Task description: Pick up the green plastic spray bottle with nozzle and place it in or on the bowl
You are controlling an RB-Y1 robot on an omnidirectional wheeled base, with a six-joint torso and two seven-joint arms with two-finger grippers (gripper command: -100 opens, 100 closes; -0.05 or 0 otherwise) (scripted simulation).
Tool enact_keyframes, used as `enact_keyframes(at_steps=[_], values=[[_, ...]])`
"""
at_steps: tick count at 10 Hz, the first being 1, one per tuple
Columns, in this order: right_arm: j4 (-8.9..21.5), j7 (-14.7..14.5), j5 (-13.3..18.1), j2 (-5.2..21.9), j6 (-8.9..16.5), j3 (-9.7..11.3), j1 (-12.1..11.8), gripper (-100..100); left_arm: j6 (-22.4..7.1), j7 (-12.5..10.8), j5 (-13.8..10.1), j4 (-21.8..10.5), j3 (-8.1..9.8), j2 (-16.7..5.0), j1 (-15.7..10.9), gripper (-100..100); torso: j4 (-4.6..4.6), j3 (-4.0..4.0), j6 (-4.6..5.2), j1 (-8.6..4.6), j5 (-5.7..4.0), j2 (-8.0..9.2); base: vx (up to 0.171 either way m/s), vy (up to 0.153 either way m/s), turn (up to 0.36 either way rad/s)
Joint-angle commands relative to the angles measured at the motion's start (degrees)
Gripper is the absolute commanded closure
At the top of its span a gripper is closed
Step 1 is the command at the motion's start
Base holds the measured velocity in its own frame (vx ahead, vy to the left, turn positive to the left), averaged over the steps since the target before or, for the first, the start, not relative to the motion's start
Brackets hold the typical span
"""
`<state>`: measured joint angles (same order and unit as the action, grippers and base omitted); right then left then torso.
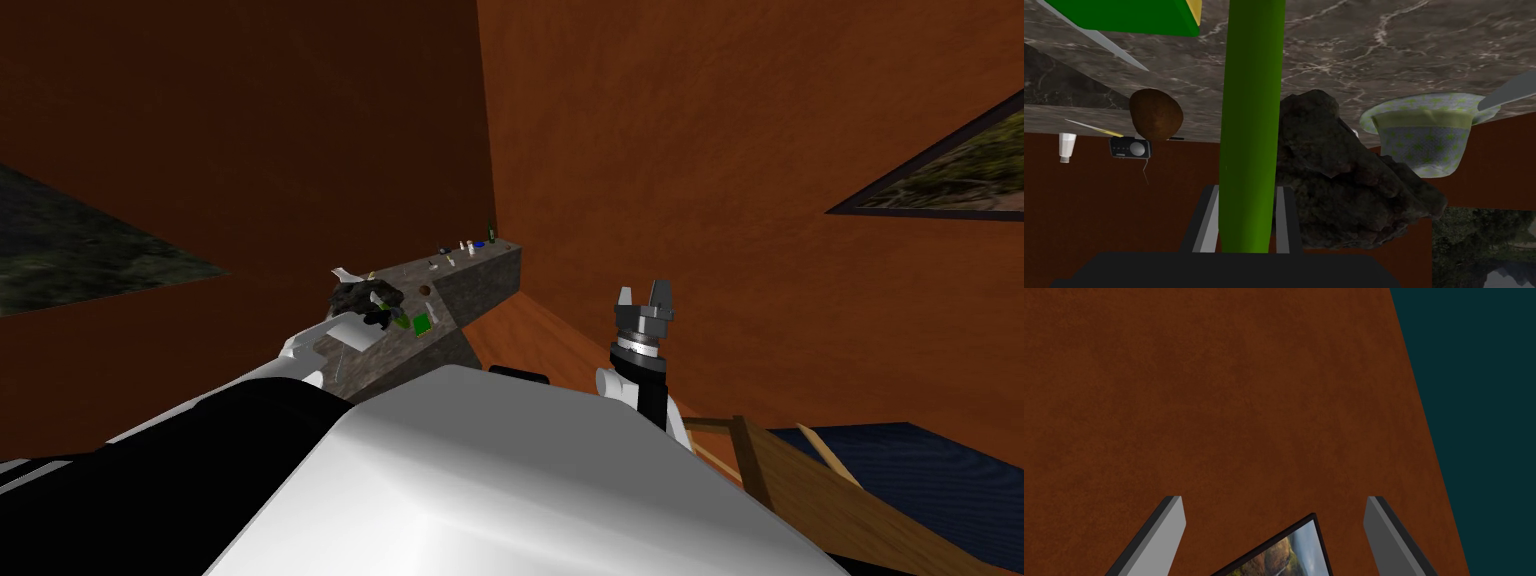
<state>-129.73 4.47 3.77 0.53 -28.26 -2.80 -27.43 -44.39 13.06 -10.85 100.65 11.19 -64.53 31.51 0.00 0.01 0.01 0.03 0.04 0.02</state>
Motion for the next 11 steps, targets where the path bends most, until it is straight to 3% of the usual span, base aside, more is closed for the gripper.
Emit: enact_keyframes(at_steps=[1, 2, 3, 4, 5, 6, 11], values=[[0.0, 0.0, 0.0, 0.0, 0.0, 0.0, 0.0, 0, 0.0, 0.0, 0.0, 0.0, 0.00, 0.0, 0.0, 100, 0.00, 0.00, 0.00, 0.00, 0.00, 0.00, 0.000, 0.000, 0.000], [0.0, 0.0, 0.0, 0.0, 0.0, 0.0, 0.0, 0, 0.0, 0.0, 0.0, 0.0, 0.00, 0.0, 0.0, 0, 0.00, 0.00, 0.00, 0.00, 0.00, 0.00, 0.000, 0.000, 0.000], [0.0, 0.0, 0.0, 0.0, 0.0, 0.0, 0.0, 0, -1.1, -0.1, -0.9, 1.8, 0.38, -1.1, 0.3, 100, 0.00, 0.00, -0.01, 0.00, 0.00, 0.00, -0.033, -0.034, 0.078], [0.0, 0.0, 0.0, 0.0, 0.0, 0.0, 0.0, 0, -0.8, -0.1, -0.3, 1.3, 0.24, -0.6, 0.2, 100, 0.02, 0.06, -0.03, -0.16, -0.04, 0.11, -0.020, -0.024, 0.021], [0.0, 0.0, 0.0, 0.0, 0.0, 0.0, 0.0, 0, -1.0, -0.2, -0.4, 1.6, 0.26, -0.6, 0.3, 0, 0.02, 0.06, -0.02, -0.13, -0.04, 0.10, 0.000, 0.000, 0.000], [0.0, 0.0, 0.0, 0.0, 0.0, 0.0, 0.0, 0, -2.6, 0.5, -1.2, 2.0, -0.38, -2.6, 0.8, 100, 0.02, 0.03, -0.02, -0.07, -0.03, 0.05, -0.053, -0.097, 0.058], [0.0, 0.0, 0.0, 0.0, 0.0, 0.0, 0.0, 0, -7.2, 1.9, -3.5, 3.5, -1.68, -8.1, 2.5, 100, -0.04, 0.28, -0.26, -0.48, 0.02, 0.64, -0.108, -0.119, 0.075]])
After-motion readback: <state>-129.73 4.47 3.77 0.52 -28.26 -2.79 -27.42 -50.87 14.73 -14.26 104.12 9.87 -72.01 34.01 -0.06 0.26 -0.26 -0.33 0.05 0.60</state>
